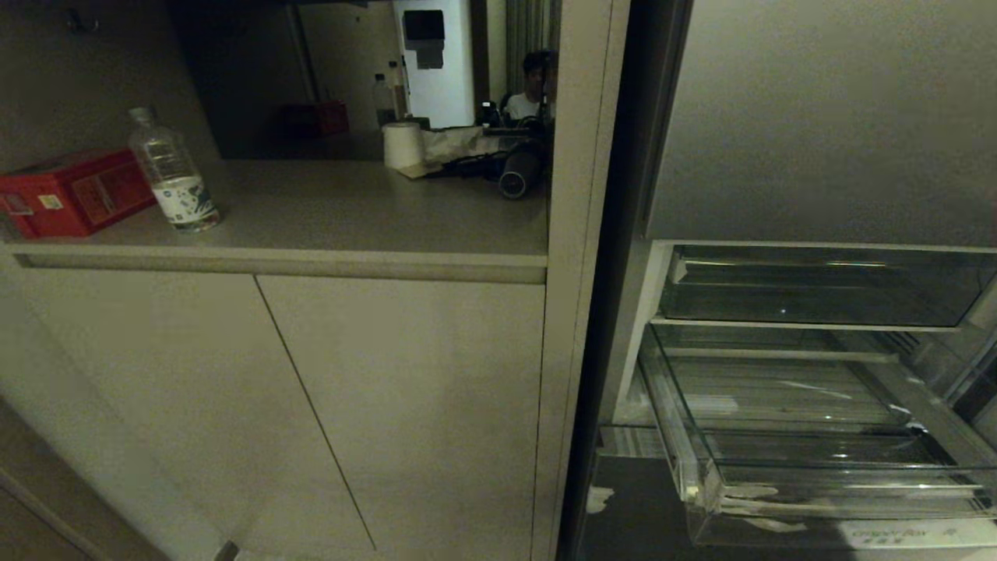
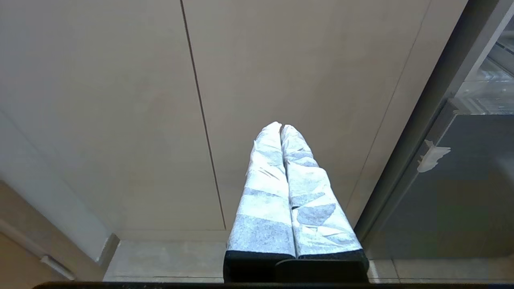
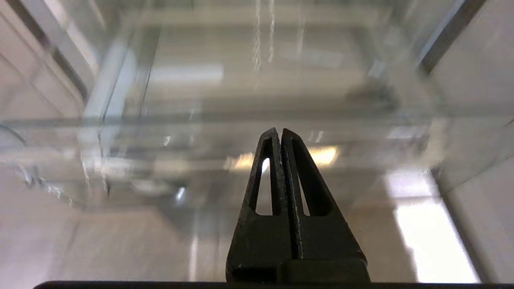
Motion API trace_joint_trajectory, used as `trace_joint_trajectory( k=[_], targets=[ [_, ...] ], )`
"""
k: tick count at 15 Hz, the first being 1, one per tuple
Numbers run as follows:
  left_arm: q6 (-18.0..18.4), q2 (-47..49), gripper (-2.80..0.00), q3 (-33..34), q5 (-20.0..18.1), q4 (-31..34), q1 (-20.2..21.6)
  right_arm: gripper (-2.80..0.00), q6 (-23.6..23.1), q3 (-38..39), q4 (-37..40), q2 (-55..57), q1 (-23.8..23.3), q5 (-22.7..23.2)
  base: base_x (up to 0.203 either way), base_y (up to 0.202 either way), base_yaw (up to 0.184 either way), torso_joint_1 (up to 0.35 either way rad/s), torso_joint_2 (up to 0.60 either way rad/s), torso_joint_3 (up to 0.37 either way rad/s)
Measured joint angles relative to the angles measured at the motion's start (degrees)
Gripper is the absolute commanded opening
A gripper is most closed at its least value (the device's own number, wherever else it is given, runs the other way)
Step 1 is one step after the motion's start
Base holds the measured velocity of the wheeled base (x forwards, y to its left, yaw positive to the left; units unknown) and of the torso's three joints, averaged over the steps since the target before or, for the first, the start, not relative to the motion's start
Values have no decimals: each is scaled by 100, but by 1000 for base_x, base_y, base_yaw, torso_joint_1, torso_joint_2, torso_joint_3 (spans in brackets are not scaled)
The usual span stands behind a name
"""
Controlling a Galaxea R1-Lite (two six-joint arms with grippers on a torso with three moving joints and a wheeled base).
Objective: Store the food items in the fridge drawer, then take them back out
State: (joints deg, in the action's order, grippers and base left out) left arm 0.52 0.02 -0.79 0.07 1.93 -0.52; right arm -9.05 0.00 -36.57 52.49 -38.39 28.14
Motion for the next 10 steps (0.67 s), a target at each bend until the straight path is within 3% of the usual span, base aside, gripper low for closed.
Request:
trace_joint_trajectory(
  k=[5, 10],
  targets=[
    [1, 0, -280, 0, 0, -1, -2, -280, -299, -60, 644, 1253, 24, -66, 0, 0, 0, 0, 0, 0],
    [1, 0, -280, 0, 0, 0, 0, -280, -467, -1049, 1593, 2539, 940, -14, 0, 0, 0, 0, 0, 0]
  ],
)
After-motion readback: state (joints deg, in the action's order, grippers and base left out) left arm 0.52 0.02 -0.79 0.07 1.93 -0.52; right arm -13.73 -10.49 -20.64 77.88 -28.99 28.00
